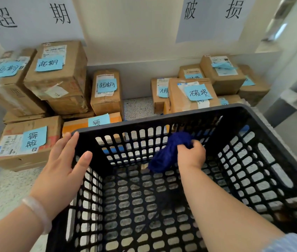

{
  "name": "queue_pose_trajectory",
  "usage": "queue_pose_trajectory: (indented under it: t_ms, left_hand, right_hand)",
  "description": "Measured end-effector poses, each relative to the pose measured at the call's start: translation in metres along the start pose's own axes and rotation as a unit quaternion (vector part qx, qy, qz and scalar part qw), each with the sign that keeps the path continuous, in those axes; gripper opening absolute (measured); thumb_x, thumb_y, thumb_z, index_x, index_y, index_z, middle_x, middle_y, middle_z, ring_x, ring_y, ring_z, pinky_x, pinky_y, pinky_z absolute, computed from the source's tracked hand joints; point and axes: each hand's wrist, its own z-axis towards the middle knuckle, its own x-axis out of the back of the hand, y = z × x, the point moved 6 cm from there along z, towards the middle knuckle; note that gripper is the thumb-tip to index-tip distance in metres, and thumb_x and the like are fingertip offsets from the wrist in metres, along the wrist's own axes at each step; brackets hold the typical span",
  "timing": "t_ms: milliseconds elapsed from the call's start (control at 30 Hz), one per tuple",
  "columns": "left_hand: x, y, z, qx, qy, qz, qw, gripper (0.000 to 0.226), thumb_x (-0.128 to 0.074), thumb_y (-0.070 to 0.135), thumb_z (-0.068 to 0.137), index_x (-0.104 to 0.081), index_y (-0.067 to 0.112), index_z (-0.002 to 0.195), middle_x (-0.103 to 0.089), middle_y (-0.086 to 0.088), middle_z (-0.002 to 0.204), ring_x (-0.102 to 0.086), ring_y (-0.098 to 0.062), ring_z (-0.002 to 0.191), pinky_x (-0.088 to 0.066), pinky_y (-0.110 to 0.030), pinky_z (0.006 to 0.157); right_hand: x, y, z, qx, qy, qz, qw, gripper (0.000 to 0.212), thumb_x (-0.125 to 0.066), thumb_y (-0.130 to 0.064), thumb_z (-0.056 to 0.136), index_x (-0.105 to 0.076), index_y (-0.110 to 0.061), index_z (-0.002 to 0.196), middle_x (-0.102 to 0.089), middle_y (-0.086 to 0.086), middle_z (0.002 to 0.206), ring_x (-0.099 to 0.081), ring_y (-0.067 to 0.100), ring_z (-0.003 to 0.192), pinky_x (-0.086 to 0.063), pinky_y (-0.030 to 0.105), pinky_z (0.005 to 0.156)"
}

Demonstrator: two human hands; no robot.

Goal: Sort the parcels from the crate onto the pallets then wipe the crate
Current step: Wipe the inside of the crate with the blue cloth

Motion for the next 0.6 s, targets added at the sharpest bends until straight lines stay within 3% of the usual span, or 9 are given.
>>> queue_pose_trajectory:
  t_ms: [167, 267, 433, 600]
  left_hand:
    - [0.002, 0.003, -0.001, 0.009, -0.002, 0.002, 1.000, 0.076, -0.031, 0.061, 0.086, -0.017, 0.033, 0.155, -0.011, 0.013, 0.161, -0.008, -0.007, 0.146, -0.016, -0.035, 0.113]
    - [0.003, 0.006, -0.002, 0.014, -0.006, 0.010, 1.000, 0.079, -0.030, 0.065, 0.081, -0.015, 0.037, 0.154, -0.008, 0.017, 0.161, -0.008, -0.006, 0.146, -0.022, -0.043, 0.115]
    - [0.003, 0.009, -0.003, 0.016, -0.010, 0.021, 1.000, 0.082, -0.032, 0.067, 0.078, -0.016, 0.039, 0.154, -0.007, 0.017, 0.161, -0.008, -0.007, 0.147, -0.021, -0.042, 0.115]
    - [0.003, 0.010, -0.002, 0.014, -0.015, 0.053, 0.998, 0.088, -0.029, 0.072, 0.074, -0.014, 0.039, 0.154, -0.004, 0.016, 0.162, -0.007, -0.010, 0.148, -0.029, -0.044, 0.112]
  right_hand:
    - [0.048, 0.016, 0.028, -0.180, 0.149, 0.147, 0.961, 0.051, -0.057, -0.024, 0.095, -0.042, -0.013, 0.142, -0.047, 0.019, 0.143, -0.051, 0.039, 0.125, -0.043, 0.042, 0.099]
    - [0.059, 0.011, 0.053, -0.156, 0.138, 0.162, 0.964, 0.053, -0.059, -0.019, 0.094, -0.040, -0.017, 0.143, -0.048, 0.015, 0.143, -0.052, 0.037, 0.125, -0.043, 0.041, 0.099]
    - [0.029, 0.013, 0.038, -0.142, 0.077, 0.110, 0.981, 0.047, -0.054, -0.012, 0.096, -0.041, -0.013, 0.141, -0.047, 0.018, 0.143, -0.051, 0.039, 0.124, -0.043, 0.045, 0.099]
    - [-0.025, 0.019, -0.014, -0.164, 0.031, 0.056, 0.984, 0.035, -0.055, -0.016, 0.095, -0.047, -0.014, 0.129, -0.050, 0.019, 0.134, -0.057, 0.039, 0.113, -0.048, 0.043, 0.081]
